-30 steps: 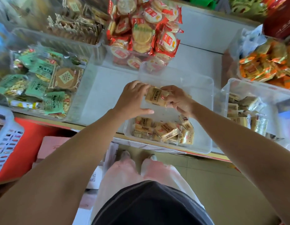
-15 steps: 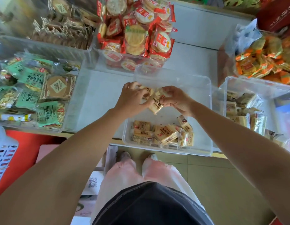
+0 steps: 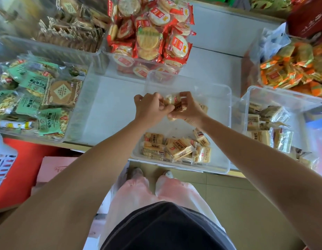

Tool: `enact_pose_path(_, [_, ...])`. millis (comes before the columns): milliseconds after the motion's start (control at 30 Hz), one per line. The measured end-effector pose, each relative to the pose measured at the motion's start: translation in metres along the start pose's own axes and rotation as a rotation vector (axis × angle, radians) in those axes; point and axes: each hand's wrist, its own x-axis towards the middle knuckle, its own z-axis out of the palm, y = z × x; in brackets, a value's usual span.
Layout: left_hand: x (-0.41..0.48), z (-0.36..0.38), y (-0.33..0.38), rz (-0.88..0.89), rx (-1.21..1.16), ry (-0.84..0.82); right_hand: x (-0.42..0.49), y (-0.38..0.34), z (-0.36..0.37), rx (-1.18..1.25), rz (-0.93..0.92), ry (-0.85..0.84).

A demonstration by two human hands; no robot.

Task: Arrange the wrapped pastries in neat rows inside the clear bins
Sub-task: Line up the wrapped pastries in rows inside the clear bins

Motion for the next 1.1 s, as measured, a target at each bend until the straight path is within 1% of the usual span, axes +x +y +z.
enact_pose_path(67, [-0.002,-0.001,-0.009,0.089,0.044,-0.012,0.005,0.006,-0.002,-0.136,-0.033,0.018])
enact_pose_path(167, [-0.007,-0.007,-0.037,0.327,0.264,0.023,0.014,0.017,0.000,-0.442,-0.091,-0.020])
enact_pose_path(233, [-0.012,-0.008,-0.054,0.403,0.365,-0.048,0.020,0.025,0.009,-0.577,-0.144,-0.069])
enact_pose_path(300, [-0.016,-0.006,-0.062,0.385,0.333,-0.125,0.029,0.034,0.025,-0.671,-0.204,-0.053])
enact_pose_path(367, [-0.015,-0.005,-0.064,0.363,0.245,-0.147,0.038,0.043,0.041,-0.756,-0.233,-0.013])
enact_pose_path(433, [-0.013,-0.005,-0.066,0.376,0.203,-0.160,0.047,0.050,0.053,-0.816,-0.297,0.024])
enact_pose_path(500, [-0.012,-0.006,-0.069,0.401,0.189,-0.166,0.053,0.054,0.062,-0.817,-0.335,0.086])
enact_pose_path(567, [-0.012,-0.006,-0.071,0.413,0.170,-0.158,0.059,0.058,0.066,-0.773,-0.317,0.131])
enact_pose_path(633, [-0.012,-0.005,-0.071,0.415,0.174,-0.150,0.064,0.063,0.064,-0.735,-0.290,0.118])
enact_pose_path(733, [-0.011,-0.004,-0.071,0.407,0.213,-0.160,0.064,0.061,0.050,-0.639,-0.280,-0.009])
enact_pose_path(833, [-0.010,-0.006,-0.069,0.409,0.287,-0.169,0.049,0.049,0.027,-0.603,-0.278,-0.114])
enact_pose_path(867, [-0.010,-0.007,-0.068,0.410,0.323,-0.176,0.041,0.042,0.019,-0.575,-0.236,-0.166])
enact_pose_path(933, [-0.009,-0.009,-0.065,0.400,0.389,-0.195,0.024,0.029,0.005,-0.547,-0.129,-0.340])
enact_pose_path(1033, [-0.009,-0.011,-0.060,0.378,0.446,-0.217,0.002,0.020,-0.007,-0.625,0.029,-0.583])
enact_pose_path(1100, [-0.009,-0.011,-0.057,0.363,0.474,-0.220,-0.011,0.023,-0.009,-0.707,0.094,-0.667])
